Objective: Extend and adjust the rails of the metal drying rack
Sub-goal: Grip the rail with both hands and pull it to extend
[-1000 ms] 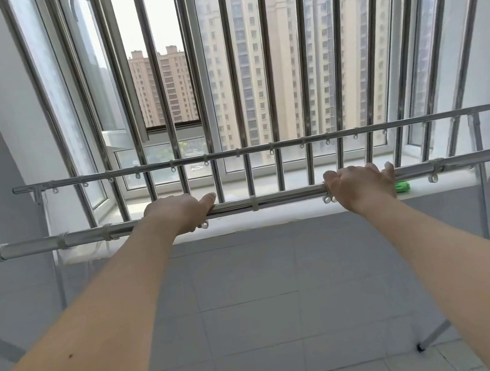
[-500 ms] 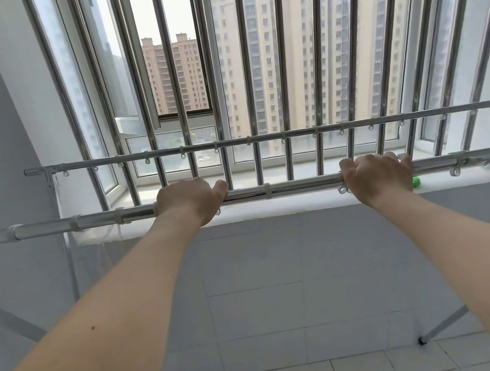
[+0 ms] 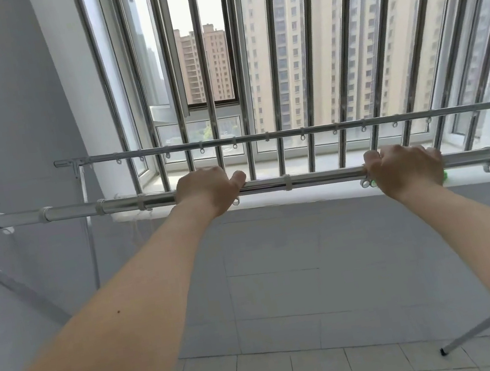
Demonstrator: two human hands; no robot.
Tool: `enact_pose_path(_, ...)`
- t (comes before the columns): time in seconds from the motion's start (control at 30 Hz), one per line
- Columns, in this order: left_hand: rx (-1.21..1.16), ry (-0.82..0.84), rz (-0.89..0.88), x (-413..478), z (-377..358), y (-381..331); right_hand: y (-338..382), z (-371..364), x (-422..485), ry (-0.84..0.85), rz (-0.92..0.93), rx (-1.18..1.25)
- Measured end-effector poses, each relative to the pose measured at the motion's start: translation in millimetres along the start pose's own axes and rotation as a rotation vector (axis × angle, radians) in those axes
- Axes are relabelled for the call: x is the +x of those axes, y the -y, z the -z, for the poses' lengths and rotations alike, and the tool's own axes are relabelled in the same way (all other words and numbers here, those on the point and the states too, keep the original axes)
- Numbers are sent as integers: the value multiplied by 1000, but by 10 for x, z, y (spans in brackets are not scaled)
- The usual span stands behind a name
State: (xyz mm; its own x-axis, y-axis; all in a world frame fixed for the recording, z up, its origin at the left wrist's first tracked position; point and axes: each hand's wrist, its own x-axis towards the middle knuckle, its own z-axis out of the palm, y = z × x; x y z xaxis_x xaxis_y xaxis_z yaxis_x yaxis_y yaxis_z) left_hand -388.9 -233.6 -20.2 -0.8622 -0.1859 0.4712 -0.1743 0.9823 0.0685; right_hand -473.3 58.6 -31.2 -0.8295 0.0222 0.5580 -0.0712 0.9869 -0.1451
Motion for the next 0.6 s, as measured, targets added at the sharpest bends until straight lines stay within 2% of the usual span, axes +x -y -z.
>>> enact_pose_path(0.17, 4, 12, 17, -83, -14, -13, 3, 0, -125, -66, -27, 17)
enact_pose_path(0.6, 40, 63, 10, -117, -108, 27, 33, -122, -249, -100, -28, -11)
